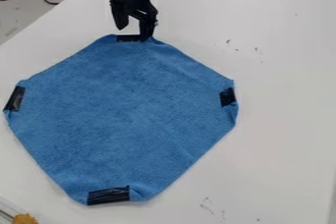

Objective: Fold the cloth from top left to bottom right

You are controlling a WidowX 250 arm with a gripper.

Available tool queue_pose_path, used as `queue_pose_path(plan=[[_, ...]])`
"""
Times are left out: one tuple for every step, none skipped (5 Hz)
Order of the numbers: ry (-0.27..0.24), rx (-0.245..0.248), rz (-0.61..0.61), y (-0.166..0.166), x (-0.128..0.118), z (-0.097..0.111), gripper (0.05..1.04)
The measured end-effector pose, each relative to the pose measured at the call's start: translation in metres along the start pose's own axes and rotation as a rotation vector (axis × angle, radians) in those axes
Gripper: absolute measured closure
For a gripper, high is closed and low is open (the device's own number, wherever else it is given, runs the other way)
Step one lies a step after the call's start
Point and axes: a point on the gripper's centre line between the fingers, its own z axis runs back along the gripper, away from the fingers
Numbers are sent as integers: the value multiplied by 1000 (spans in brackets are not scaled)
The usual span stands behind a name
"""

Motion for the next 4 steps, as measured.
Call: queue_pose_path(plan=[[13,-8,-13,8,3,-10,83],[33,-28,-18,13,4,-15,89],[46,-63,-16,9,2,-19,164],[50,-79,-13,6,1,-20,448]])
